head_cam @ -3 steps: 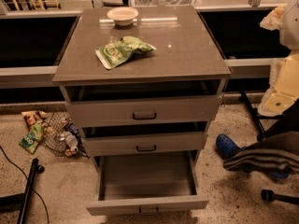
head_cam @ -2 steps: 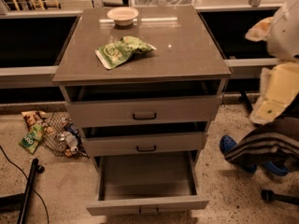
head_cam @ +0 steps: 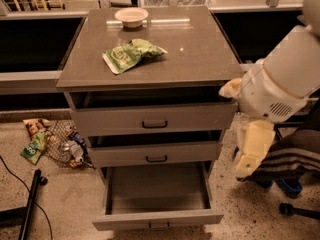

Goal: Close bottom drawer

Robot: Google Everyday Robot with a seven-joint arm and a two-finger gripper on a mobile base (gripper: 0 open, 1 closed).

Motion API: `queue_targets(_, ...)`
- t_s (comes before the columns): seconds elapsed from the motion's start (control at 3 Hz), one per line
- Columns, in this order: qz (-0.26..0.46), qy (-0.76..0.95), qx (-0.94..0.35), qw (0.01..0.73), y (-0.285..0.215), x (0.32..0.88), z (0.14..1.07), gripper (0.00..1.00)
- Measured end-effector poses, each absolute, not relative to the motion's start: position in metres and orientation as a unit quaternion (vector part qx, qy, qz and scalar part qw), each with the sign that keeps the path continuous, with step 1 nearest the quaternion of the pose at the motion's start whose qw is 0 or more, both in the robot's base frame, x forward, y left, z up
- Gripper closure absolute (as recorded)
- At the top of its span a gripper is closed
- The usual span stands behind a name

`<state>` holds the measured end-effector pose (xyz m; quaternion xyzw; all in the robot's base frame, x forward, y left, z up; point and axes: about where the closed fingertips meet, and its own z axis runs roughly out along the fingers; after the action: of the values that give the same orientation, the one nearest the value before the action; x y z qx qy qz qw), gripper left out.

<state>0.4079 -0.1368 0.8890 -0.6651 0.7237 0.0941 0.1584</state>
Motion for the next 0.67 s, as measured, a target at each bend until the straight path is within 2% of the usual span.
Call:
queue_targets(0.33, 0.146, 0.719, -0.667, 0.127, -0.1083, 0.3829, 0.8388, 0.0)
queue_targets(0.67, 0.146, 0.719, -0.667, 0.127, -0.1083, 0.3829, 0.8387, 0.0)
